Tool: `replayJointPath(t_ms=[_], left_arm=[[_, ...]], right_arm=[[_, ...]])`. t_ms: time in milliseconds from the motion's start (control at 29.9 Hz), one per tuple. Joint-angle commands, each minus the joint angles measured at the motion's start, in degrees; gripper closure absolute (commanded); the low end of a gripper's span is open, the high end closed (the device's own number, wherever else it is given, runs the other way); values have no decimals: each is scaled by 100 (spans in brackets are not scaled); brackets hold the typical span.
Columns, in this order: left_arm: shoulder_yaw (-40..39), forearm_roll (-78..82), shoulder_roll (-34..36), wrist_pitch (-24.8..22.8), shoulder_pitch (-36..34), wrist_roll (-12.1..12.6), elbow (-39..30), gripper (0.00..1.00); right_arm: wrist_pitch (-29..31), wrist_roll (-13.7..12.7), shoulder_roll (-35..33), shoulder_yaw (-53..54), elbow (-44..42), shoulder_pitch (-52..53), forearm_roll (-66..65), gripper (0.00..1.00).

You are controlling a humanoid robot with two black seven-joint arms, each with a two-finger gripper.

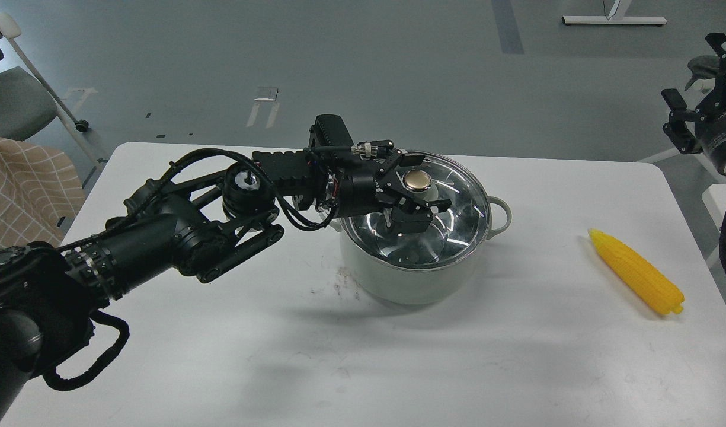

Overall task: Open pot and put corn in
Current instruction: 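Lift the glass lid off the pot with the left gripper, moving it aside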

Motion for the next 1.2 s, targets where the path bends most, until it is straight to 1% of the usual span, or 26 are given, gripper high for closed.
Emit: replayJointPath(t_ms=[0, 67, 100, 167, 201, 234, 368, 401, 568, 635, 669, 736, 836, 869, 903, 936, 970, 1036, 1103, 1137, 1170], left_arm=[[1, -1, 1, 3, 16, -3, 68, 10], [1, -1, -8, 3, 51, -3, 138, 17], [1, -1, 1, 3, 69, -3, 165, 26], [1, -1, -8, 3, 78, -3, 165, 33], [1, -1, -8, 3, 95, 6, 174, 50], [1, -1, 1, 3, 95, 6, 209, 72], [-8, -1, 10, 3, 95, 6, 253, 97], [-34, -1, 18, 3, 95, 6, 253, 100], [-96, -1, 177, -14, -124, -29, 165, 100], [-122, -1, 386, -14, -483, -38, 113, 100], [-122, -1, 492, -14, -554, -38, 60, 100], [-113, -361, 1114, -40, -782, -47, -281, 100], [-122, -512, 1669, -23, -801, -56, -555, 100], [-122, -573, 2080, -6, -775, -69, -721, 100], [-122, -644, 2536, 29, -714, -69, -914, 100], [-105, -679, 2767, 65, -678, -69, -1003, 100], [-96, -740, 3178, 187, -530, -69, -1108, 100], [-96, -837, 3524, 415, -214, -69, -1136, 100], [-113, -1039, 4007, 1002, 496, -69, -1118, 100], [-113, -1092, 4105, 1153, 648, -69, -1118, 100], [-96, -1171, 4297, 1424, 962, -69, -1118, 100]], right_arm=[[0, 0, -6, 5, -2, -10, -8, 0], [0, 0, -15, 5, -2, -18, -8, 0], [0, 0, -15, 5, -2, -18, 0, 0], [0, 0, -15, 5, -2, -18, 0, 0], [0, 0, -15, 5, -2, -27, -8, 0], [0, 0, -15, 5, 7, -36, -8, 0], [0, 0, -15, 5, 42, -27, -8, 0], [0, 0, -15, -4, 34, -27, -8, 0], [0, 0, -6, 5, 34, -36, -8, 0], [0, 0, -15, 5, 34, -27, -8, 0], [0, 0, -15, 5, 34, -27, -8, 0], [0, 0, -76, 5, 34, -36, -8, 0], [9, 0, -112, 5, 42, -54, -8, 0], [9, 0, -121, 5, 34, -62, -8, 0], [9, 0, -121, 5, 42, -62, -8, 0], [9, 0, -121, 5, 34, -62, -8, 0], [9, 0, -112, -4, 34, -62, -8, 0], [9, 0, -112, 5, 42, -62, -8, 0], [9, 0, -112, -4, 34, -71, -8, 0], [9, 0, -112, 5, 34, -71, -8, 0], [9, 0, -112, -4, 34, -71, -8, 0]])
